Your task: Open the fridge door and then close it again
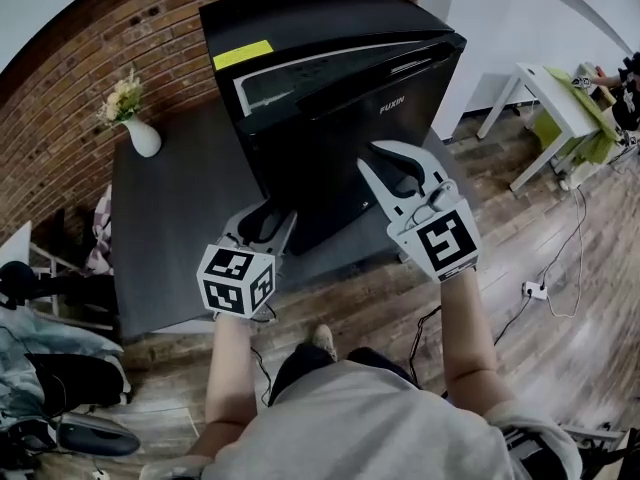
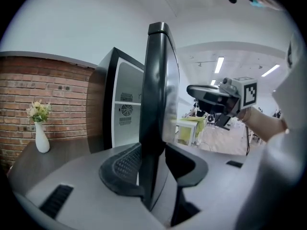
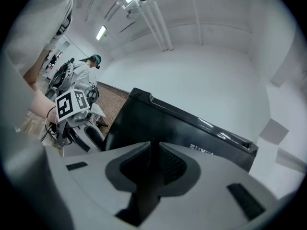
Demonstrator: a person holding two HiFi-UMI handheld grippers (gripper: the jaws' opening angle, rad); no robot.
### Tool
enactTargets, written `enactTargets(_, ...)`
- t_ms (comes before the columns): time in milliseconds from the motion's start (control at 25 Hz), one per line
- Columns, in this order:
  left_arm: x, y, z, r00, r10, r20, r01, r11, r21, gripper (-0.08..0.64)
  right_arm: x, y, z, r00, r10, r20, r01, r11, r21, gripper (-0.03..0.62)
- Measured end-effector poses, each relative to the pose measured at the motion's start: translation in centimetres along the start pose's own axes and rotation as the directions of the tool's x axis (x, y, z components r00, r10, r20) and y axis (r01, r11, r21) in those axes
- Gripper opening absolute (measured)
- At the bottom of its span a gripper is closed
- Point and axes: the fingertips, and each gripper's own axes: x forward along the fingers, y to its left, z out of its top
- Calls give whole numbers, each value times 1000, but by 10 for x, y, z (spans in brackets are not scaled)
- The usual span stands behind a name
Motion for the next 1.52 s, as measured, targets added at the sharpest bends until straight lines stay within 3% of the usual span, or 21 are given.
enactTargets(240, -14, -38, -8, 1000, 0, 9, 0, 1000, -13, 146, -36, 15, -11, 1000, 9, 2, -9, 998, 59, 49)
enactTargets(800, -33, -130, -26, 997, -76, 12, 76, 997, -10, 124, -124, 42, -34, 1000, 10, -6, -8, 988, 157, 43)
enactTargets(1120, -37, -166, -25, 991, -131, 16, 131, 991, 1, 118, -159, 44, -37, 1000, 15, 19, -19, 965, 262, 44)
enactTargets(1280, -37, -185, -24, 984, -177, 19, 177, 984, 6, 114, -171, 55, -37, 998, 45, 44, -57, 949, 311, 68)
enactTargets(1520, -37, -225, -32, 968, -250, 31, 250, 968, 5, 105, -199, 68, -44, 998, 32, 53, -48, 937, 345, 115)
